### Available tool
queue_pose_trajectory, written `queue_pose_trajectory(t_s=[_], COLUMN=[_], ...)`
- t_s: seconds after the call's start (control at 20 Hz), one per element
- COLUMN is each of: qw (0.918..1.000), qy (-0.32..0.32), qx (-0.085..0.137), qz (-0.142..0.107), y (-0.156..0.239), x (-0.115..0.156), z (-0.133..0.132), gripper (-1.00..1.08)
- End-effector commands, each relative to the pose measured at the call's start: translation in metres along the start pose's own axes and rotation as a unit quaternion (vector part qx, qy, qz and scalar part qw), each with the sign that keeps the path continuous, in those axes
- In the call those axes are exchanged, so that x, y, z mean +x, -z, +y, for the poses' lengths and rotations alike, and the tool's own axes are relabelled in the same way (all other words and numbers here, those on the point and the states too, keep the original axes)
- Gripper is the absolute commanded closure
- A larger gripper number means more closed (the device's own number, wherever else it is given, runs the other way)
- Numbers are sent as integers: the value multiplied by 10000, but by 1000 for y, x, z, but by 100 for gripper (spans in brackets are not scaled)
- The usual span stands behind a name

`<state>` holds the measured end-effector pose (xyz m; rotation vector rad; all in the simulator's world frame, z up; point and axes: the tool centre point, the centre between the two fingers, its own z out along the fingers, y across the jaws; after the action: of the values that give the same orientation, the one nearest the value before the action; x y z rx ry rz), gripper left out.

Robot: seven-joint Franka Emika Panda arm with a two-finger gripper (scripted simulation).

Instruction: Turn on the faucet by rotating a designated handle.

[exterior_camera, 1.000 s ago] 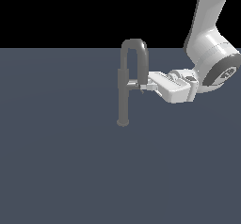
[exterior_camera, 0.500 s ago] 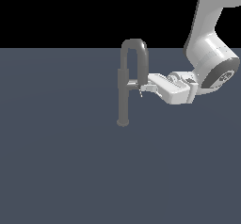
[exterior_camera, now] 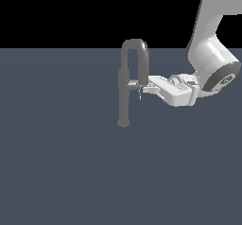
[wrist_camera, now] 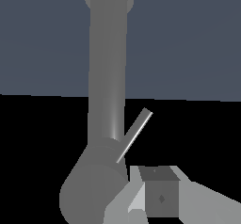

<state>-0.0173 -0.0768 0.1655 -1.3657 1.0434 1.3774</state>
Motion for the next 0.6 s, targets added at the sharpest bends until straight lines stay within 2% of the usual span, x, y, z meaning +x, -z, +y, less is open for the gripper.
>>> queue_pose_trajectory(t_s=[0.0,0.55], qw=[9999,9995], qy=[-37,-182], qx=[80,195], qz=[71,158], y=[-4,-6], x=[18,53], z=[-13,-37], gripper=[108,108])
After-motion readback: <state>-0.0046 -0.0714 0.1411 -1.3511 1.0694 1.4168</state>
